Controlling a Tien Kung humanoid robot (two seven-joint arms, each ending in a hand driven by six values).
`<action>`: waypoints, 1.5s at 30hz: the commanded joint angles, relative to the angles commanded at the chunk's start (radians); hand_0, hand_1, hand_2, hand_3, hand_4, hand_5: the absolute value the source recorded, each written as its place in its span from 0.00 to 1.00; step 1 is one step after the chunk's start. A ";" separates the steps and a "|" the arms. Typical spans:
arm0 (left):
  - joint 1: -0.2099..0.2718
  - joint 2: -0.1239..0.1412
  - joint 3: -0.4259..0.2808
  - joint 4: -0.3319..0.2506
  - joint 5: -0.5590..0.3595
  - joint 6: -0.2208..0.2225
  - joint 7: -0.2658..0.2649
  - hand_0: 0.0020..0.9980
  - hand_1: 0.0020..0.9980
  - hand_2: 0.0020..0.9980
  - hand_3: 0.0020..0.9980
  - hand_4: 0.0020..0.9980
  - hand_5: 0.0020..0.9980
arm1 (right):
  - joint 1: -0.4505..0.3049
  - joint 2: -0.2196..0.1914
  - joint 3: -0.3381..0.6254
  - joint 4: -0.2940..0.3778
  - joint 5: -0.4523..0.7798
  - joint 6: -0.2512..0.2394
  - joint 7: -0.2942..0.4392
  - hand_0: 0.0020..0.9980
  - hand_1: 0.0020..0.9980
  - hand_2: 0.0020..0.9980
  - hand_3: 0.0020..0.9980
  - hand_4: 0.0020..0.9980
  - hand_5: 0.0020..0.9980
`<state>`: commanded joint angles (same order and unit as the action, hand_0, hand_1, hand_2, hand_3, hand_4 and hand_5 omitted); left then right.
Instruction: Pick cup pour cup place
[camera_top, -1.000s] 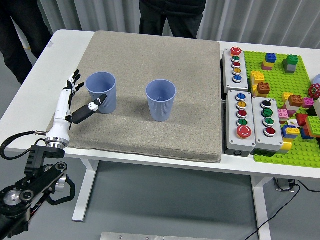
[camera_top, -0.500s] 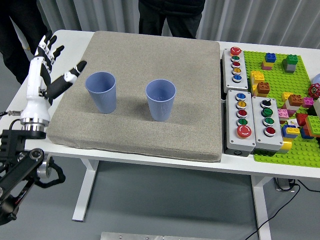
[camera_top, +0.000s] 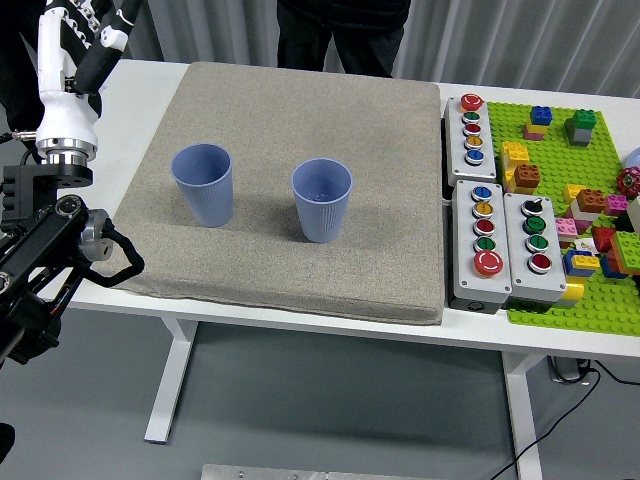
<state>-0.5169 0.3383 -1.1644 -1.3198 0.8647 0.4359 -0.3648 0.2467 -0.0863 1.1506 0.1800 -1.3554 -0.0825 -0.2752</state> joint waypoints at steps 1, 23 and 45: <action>-0.018 0.006 -0.005 0.031 -0.036 -0.016 -0.005 0.84 0.82 0.95 1.00 1.00 0.56 | 0.001 0.000 0.002 0.000 -0.001 0.000 0.000 0.67 0.63 0.56 0.56 0.00 0.10; -0.193 0.068 -0.019 0.424 -0.600 -0.406 0.043 0.82 0.79 0.89 0.93 0.99 0.74 | 0.002 0.001 -0.004 0.000 0.007 0.000 -0.005 0.67 0.63 0.56 0.56 0.00 0.10; -0.132 0.040 -0.056 0.418 -0.727 -0.417 0.043 0.86 0.86 0.91 0.95 0.77 1.00 | 0.002 0.002 -0.022 0.000 0.024 -0.003 -0.003 0.67 0.63 0.56 0.56 0.00 0.09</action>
<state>-0.6485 0.3782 -1.2204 -0.9015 0.1380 0.0192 -0.3217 0.2486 -0.0841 1.1288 0.1800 -1.3318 -0.0855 -0.2786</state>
